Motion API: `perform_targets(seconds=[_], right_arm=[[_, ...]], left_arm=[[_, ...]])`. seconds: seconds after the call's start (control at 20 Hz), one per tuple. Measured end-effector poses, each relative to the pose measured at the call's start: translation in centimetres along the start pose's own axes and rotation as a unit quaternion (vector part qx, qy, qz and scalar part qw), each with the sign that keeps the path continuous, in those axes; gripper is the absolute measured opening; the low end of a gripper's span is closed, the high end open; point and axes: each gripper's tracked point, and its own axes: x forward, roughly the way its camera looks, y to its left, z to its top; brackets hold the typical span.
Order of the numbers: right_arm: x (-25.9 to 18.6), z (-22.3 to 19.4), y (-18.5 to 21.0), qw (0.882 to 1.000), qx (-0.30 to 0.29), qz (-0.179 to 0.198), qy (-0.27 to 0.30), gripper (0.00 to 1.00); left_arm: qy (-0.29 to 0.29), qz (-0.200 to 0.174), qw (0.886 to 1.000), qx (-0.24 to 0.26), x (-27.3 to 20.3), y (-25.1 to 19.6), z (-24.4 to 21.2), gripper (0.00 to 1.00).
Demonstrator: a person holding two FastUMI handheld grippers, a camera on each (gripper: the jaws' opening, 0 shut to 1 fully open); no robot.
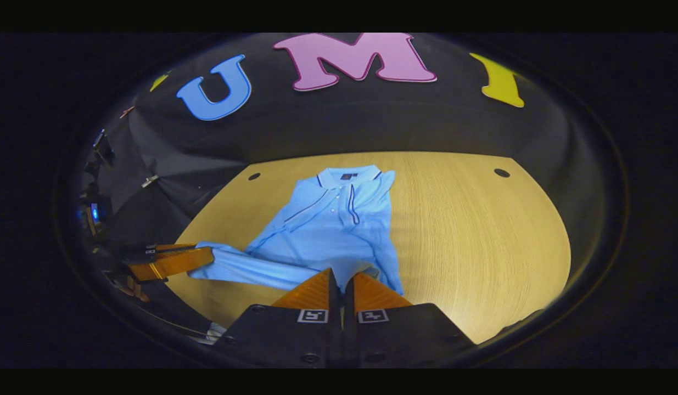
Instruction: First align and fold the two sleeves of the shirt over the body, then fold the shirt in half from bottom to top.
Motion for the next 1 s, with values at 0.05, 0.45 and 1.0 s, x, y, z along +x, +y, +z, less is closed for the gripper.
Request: perform_targets(seconds=[0.05, 0.45, 1.0], right_arm=[[0.8, 1.0, -0.2, 1.0, 0.0, 0.002, -0.004, 0.11], [6.4, 10.0, -1.8, 0.999, 0.0, 0.012, -0.05, 0.05], [17.0, 19.0, -5.1, 0.996, 0.024, 0.018, -0.087, 0.05]], left_arm=[[-0.006, 0.002, 1.0, 0.0, 0.6, 0.2, 1.2, 0.06], [-0.052, 0.026, 0.998, 0.003, 6.5, 1.6, 10.0, 0.06], [-0.065, 0.055, 0.996, -0.001, 18.3, 4.9, 16.9, 0.06]])
